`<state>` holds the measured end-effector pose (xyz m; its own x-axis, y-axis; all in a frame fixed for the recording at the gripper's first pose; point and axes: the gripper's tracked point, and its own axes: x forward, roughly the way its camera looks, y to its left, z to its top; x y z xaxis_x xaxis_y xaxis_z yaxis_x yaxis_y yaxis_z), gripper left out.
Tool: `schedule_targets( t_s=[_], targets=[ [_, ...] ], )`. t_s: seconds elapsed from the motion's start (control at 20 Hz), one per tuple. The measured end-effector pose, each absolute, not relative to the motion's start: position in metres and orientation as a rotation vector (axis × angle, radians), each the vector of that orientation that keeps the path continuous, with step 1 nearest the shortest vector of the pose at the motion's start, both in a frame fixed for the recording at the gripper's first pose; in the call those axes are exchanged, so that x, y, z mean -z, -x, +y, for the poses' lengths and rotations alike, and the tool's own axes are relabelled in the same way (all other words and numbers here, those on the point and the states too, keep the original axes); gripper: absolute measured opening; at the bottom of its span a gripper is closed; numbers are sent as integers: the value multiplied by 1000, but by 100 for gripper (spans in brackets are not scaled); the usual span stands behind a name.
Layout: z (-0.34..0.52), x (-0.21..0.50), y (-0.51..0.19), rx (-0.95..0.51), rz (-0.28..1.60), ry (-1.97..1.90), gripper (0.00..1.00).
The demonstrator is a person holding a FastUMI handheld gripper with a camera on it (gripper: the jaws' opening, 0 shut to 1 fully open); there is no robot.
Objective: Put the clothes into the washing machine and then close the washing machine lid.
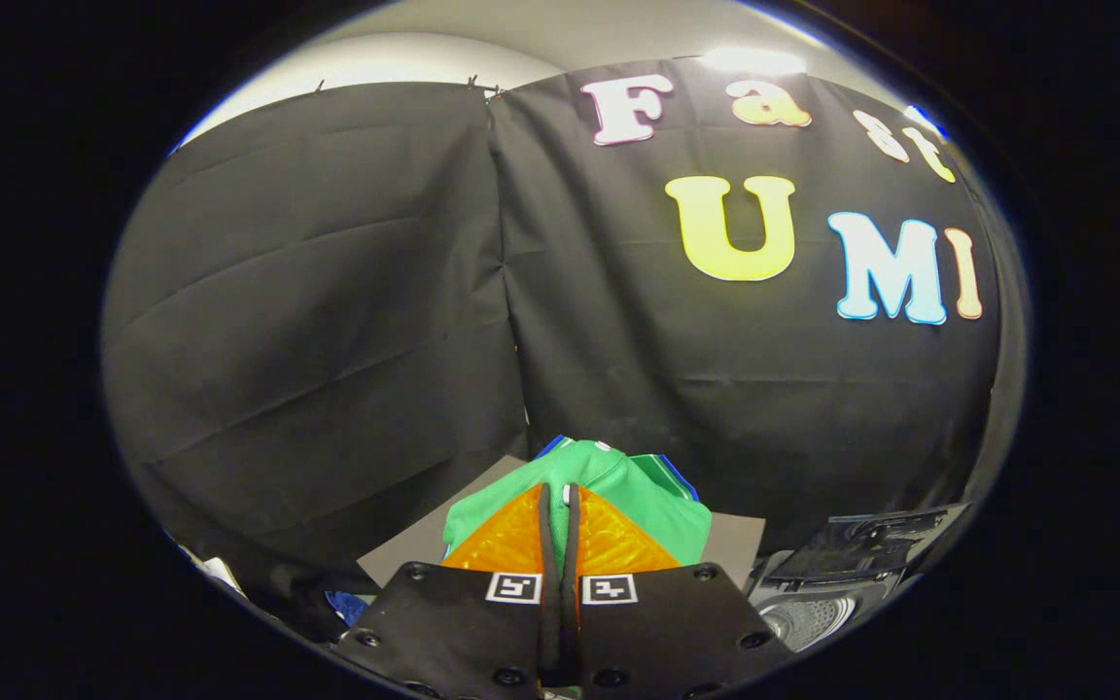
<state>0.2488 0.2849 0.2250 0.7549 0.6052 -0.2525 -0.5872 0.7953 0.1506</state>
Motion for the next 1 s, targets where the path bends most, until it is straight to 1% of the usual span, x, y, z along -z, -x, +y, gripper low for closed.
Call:
schedule_targets(
  t_s=[0.3, 0.7, 1.0],
  targets=[
    [208, -239, -267, -558, 269, -101, 1],
    [90, -232, -280, -407, 270, -121, 1],
    [21, -227, -278, -313, 273, -136, 1]
  ],
)
